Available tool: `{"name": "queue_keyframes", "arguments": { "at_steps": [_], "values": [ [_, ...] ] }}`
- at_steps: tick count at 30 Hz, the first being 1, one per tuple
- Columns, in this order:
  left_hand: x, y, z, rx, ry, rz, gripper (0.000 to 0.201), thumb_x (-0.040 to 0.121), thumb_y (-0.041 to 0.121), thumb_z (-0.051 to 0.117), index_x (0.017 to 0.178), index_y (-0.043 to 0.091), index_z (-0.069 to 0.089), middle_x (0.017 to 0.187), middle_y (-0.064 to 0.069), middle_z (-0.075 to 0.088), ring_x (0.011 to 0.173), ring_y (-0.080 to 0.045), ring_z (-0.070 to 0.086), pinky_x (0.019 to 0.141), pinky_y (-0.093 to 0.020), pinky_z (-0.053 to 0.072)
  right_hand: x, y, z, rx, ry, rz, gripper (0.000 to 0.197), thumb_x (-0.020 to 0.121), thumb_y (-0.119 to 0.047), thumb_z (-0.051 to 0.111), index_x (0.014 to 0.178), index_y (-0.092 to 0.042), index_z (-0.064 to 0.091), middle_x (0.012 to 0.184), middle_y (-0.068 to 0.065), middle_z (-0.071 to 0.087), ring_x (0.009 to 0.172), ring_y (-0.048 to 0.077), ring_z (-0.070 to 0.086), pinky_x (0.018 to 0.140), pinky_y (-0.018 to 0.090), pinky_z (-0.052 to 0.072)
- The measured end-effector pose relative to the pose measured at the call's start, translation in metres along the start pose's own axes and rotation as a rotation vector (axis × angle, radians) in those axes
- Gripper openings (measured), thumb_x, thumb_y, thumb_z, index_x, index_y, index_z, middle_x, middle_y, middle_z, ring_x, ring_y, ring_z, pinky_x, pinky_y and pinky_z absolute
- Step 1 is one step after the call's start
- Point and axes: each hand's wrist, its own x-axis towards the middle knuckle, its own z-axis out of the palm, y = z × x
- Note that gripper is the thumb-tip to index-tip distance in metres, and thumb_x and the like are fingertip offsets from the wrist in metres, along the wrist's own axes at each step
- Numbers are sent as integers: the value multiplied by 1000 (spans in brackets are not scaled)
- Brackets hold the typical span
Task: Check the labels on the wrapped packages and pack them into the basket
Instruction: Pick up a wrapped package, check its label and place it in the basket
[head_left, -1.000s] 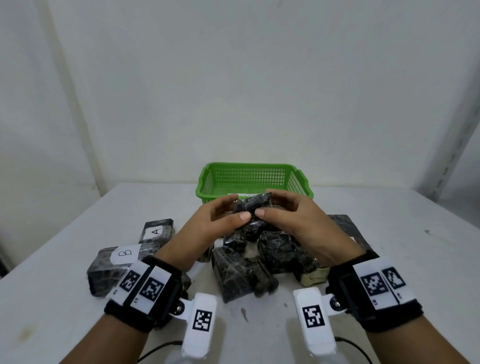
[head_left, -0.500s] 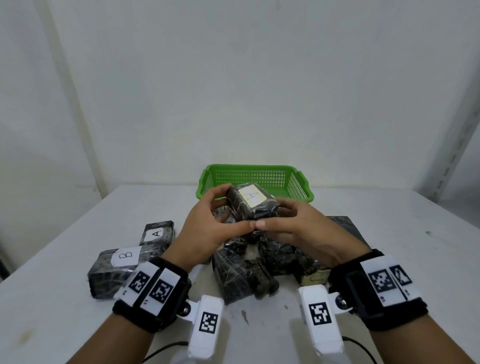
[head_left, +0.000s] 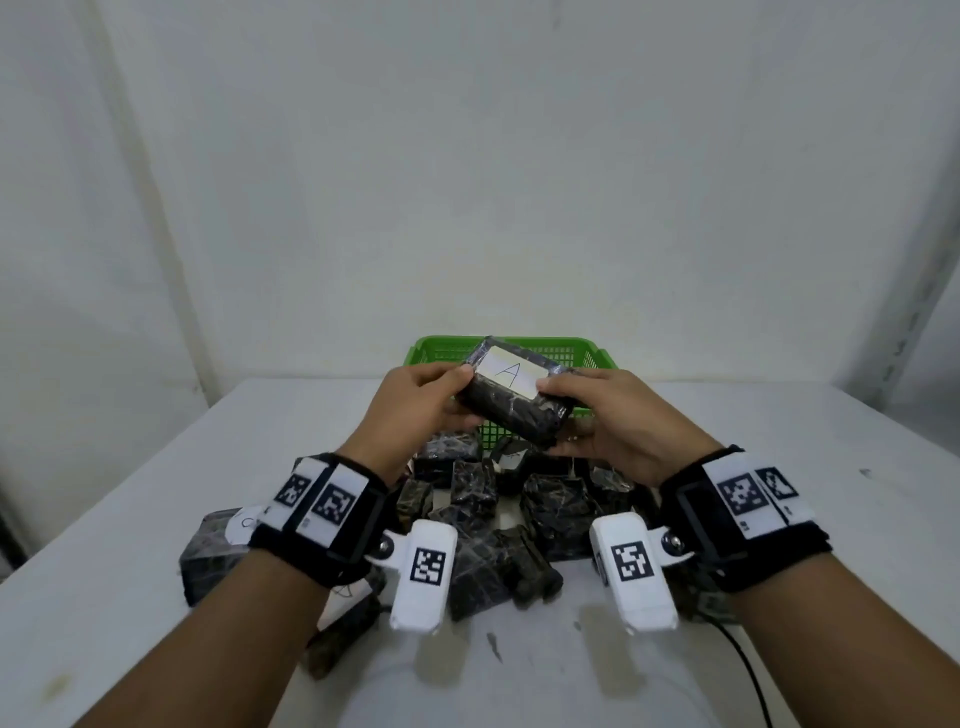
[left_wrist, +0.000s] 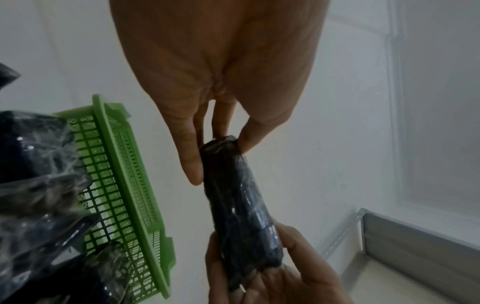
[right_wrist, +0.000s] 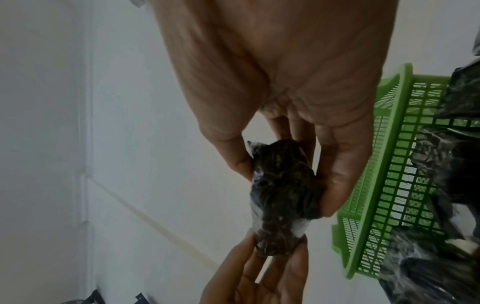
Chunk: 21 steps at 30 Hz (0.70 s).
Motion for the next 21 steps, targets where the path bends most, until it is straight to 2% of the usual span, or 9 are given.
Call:
{"name": "queue_keyframes", "arguments": {
  "at_steps": [6, 9, 11, 13, 15, 16, 18, 20, 21],
  "values": [
    [50, 4, -5, 18, 4, -65, 19, 99, 12, 59, 105, -5, 67, 119, -26, 66, 101, -41, 71, 85, -42, 62, 43, -7, 7, 65, 107, 48, 4, 98, -13, 68, 100, -9, 68, 96, 10, 67, 79, 26, 69, 50, 31, 59],
    [83, 5, -11, 23, 23, -92, 18, 98, 9, 58, 101, -7, 66, 120, -28, 65, 98, -43, 72, 78, -38, 63, 80, -14, 11, 84, 118, 58, 3, 98, -12, 68, 96, -10, 66, 93, 11, 66, 78, 26, 68, 53, 34, 58],
    [108, 5, -15, 62, 39, -104, 18, 97, 10, 59, 102, -6, 66, 115, -26, 67, 92, -40, 72, 76, -36, 63, 108, -17, 12, 73, 137, 42, 6, 97, -12, 70, 95, -9, 66, 92, 11, 65, 76, 26, 67, 53, 34, 56],
    [134, 4, -20, 149, 55, -114, 19, 96, 14, 62, 103, -3, 67, 108, -22, 68, 85, -33, 70, 76, -36, 60, 137, -20, 13, 48, 168, 27, 10, 96, -12, 72, 100, -6, 65, 93, 11, 64, 73, 25, 65, 46, 30, 54],
    [164, -2, -28, 279, 71, -111, 21, 94, 20, 64, 99, 1, 70, 98, -14, 69, 78, -24, 68, 67, -33, 53, 166, -20, 14, 26, 182, 25, 16, 94, -12, 74, 105, -4, 65, 94, 10, 63, 72, 26, 65, 43, 28, 52],
    [177, -4, -32, 355, 82, -106, 21, 91, 24, 65, 94, 4, 70, 91, -10, 68, 75, -21, 66, 63, -31, 47, 181, -19, 15, 13, 181, 32, 16, 94, -12, 75, 104, -4, 65, 96, 11, 64, 73, 27, 65, 44, 29, 53],
    [204, -12, -40, 534, 87, -113, 26, 84, 33, 64, 85, 8, 69, 85, -8, 64, 77, -21, 60, 66, -31, 44, 209, -16, 18, -23, 182, 55, 13, 92, -10, 77, 96, -3, 67, 97, 12, 66, 79, 31, 67, 52, 37, 56],
    [228, -20, -47, 718, 56, -164, 31, 85, 37, 62, 88, 7, 69, 87, -9, 61, 81, -23, 56, 69, -30, 44, 235, -10, 20, -46, 198, 77, 14, 89, -10, 79, 90, -3, 67, 100, 15, 67, 91, 38, 69, 63, 45, 59],
    [237, -24, -51, 772, 61, -191, 29, 89, 35, 62, 90, 6, 67, 86, -8, 60, 83, -24, 54, 65, -28, 43, 246, -8, 21, -64, 204, 82, 14, 89, -10, 80, 88, -3, 67, 100, 16, 67, 97, 41, 69, 68, 47, 60]
  ]
}}
